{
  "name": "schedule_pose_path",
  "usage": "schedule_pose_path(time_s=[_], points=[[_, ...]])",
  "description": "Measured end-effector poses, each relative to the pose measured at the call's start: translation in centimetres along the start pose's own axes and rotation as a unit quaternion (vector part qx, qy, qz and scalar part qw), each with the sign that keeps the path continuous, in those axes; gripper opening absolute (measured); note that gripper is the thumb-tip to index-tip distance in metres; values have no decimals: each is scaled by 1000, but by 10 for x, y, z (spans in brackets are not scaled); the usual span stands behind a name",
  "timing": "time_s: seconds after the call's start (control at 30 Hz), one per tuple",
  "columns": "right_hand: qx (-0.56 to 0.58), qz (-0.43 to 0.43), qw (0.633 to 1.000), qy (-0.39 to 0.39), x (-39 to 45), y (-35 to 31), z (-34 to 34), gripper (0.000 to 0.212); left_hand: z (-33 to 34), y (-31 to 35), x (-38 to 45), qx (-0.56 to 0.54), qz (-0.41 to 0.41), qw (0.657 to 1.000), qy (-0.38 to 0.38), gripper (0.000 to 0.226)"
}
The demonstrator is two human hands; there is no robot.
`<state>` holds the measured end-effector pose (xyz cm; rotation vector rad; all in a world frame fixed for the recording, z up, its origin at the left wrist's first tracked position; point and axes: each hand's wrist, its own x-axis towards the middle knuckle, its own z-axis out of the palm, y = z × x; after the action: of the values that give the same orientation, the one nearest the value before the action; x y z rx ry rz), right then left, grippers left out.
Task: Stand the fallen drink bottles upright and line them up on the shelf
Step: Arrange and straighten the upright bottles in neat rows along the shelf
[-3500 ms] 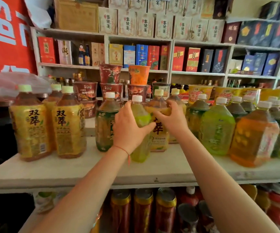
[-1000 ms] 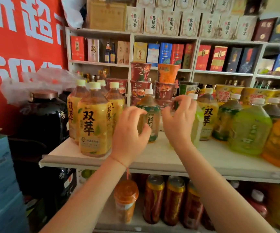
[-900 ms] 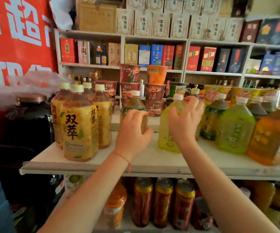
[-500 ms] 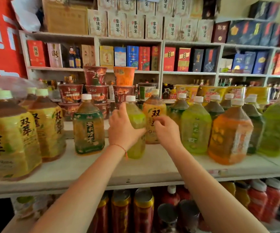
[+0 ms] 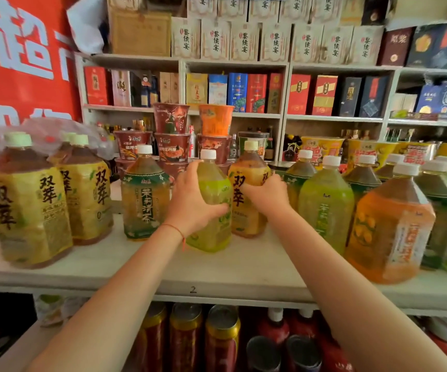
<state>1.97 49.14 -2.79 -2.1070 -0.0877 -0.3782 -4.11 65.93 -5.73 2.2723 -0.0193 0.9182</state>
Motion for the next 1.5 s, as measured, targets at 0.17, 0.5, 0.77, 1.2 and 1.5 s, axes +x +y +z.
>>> schedule_pose_path(time_s=[0.17,0.5,0.77,1.2,1.5], points=[[-31,-8,999,12,1,4,-1,99,-2,-3,-2,-16,-10,1000,-11,119],[76,-14,997,26,-10,15,0,77,-8,1,-5,-16,-23,999,-21,116],[182,-106,966,148,-80,-14,-41,53,-4,21,-7,-18,-33,997,-74,99],[262,-176,947,56,-164,-102,80,51,-131,-38,-67,-62,108,965,229,19],[239,-153,959,-16,-164,-117,171,65,-168,-100,-79,38,139,979,144,36]])
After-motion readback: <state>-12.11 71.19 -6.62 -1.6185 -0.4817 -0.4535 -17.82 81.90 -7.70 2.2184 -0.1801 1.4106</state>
